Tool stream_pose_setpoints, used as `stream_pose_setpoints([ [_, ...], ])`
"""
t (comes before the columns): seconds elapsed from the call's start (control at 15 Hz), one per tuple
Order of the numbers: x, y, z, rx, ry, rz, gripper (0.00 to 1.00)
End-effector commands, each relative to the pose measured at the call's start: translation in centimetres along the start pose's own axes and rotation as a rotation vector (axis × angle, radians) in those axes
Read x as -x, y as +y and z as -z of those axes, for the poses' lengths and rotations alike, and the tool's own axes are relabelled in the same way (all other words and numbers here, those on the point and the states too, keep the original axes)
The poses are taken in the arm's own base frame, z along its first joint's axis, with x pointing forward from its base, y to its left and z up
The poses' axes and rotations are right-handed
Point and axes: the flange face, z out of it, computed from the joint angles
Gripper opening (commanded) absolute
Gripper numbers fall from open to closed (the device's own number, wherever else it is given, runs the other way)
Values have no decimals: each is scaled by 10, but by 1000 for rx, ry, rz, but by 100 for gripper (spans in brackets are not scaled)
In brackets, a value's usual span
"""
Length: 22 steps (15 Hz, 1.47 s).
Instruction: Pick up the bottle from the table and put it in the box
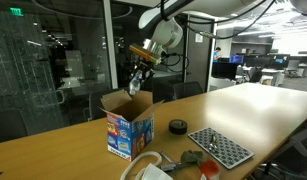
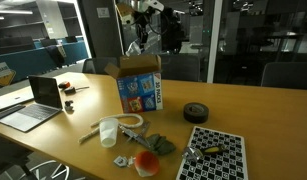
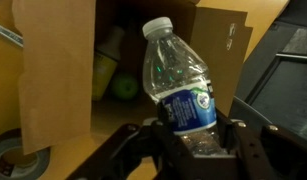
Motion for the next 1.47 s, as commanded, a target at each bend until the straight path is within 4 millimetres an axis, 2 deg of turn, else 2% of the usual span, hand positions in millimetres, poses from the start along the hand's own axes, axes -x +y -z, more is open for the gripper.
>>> stream_pose_setpoints([
  [0.0,-3,-14,-21,-51,-94,22,21],
  [0.4,1,4,-66,-16,-209,14,20],
  [0.53,4,8,-79,7,-250,19,22],
  [0.6,6,10,-83,29,-266,23,65],
  [0.73,10,12,-88,66,-283,35,69],
  [0.93,13,12,-93,94,-316,37,95],
  [1.0,15,11,-94,99,-323,40,99],
  [1.27,17,9,-94,127,-340,51,100],
  [1.4,18,11,-77,247,-345,130,100],
])
